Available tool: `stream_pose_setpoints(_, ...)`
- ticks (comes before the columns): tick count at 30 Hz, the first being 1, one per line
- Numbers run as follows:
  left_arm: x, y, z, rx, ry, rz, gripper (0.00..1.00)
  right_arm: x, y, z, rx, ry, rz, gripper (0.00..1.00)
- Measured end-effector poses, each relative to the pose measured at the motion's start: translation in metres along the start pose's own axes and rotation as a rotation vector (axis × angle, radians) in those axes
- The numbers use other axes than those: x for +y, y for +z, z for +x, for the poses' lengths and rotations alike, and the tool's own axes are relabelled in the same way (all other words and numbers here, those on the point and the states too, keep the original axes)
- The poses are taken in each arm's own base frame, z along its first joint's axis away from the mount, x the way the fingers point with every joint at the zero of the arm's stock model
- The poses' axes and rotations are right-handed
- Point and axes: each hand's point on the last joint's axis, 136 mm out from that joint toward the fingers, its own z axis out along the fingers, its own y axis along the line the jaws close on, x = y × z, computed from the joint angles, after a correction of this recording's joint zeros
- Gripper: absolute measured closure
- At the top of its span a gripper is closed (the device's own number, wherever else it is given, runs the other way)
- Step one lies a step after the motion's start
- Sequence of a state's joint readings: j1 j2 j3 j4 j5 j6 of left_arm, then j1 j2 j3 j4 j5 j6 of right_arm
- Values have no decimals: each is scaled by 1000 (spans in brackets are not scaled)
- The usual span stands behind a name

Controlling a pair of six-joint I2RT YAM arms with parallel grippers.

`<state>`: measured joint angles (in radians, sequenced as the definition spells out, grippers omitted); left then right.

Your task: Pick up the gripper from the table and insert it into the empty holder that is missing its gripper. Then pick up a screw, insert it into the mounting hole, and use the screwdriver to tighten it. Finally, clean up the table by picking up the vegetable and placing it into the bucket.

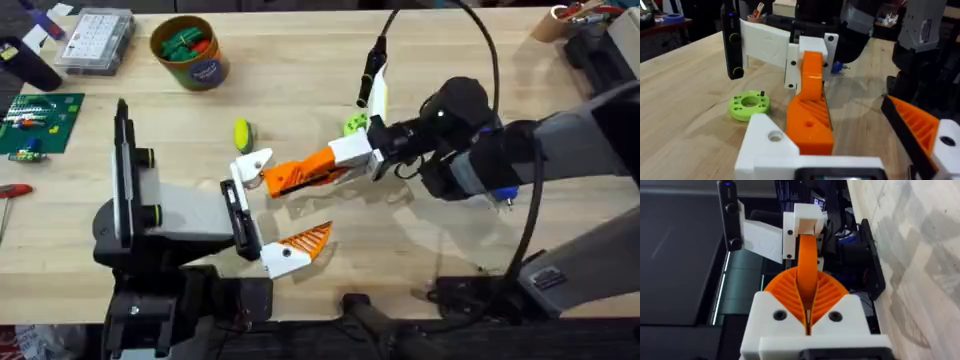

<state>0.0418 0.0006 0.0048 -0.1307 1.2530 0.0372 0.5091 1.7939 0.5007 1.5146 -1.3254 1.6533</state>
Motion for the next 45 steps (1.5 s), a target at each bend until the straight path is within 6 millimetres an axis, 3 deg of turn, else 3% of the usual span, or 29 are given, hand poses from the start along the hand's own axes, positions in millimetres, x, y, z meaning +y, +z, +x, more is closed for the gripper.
stream_pose_setpoints(45, 0, 0, 0, 0, 0, 0, 15, 5, 1, -1, 30, 3, -1, 986)
